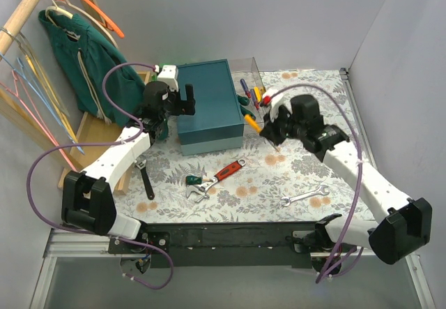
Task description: Sort the tools into containers
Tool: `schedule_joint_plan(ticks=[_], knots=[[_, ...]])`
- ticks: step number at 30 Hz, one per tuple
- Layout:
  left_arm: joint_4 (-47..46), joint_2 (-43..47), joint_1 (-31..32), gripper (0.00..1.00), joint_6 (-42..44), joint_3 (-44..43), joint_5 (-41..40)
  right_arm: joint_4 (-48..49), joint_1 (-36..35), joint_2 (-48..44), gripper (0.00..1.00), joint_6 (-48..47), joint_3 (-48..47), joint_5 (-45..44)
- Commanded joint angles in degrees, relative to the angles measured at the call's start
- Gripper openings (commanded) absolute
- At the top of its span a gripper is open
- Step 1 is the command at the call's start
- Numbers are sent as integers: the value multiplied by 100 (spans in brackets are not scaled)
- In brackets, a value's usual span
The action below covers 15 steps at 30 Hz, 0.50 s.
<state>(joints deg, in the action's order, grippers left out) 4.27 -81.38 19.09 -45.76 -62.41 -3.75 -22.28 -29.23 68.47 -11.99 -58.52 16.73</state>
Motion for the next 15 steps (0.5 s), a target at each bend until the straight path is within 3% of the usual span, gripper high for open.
schedule_joint_plan(ticks=[1, 6, 9, 11, 14, 15], knots=[[326, -36, -20, 98, 119, -587, 128, 863, 549, 701, 1, 960, -966, -82], [1364, 578, -28, 98, 400, -588, 181, 1393, 997, 2202, 1, 1769, -2381, -56], [2224, 957, -46, 98, 909, -693, 997, 1411, 1104, 3013, 1, 1911, -3284, 120], [3007, 958, -46, 98, 1042, -833, 1288, 1350, 1139, 3478, 1, 1998, -3595, 225], [3273, 1097, -98, 98, 1419, -650, 1489, 1192, 1166, 3892, 1, 2138, -4000, 558], [3316, 1133, -116, 97, 1925, -545, 1569, 1156, 1183, 3954, 1, 2165, -4026, 716]])
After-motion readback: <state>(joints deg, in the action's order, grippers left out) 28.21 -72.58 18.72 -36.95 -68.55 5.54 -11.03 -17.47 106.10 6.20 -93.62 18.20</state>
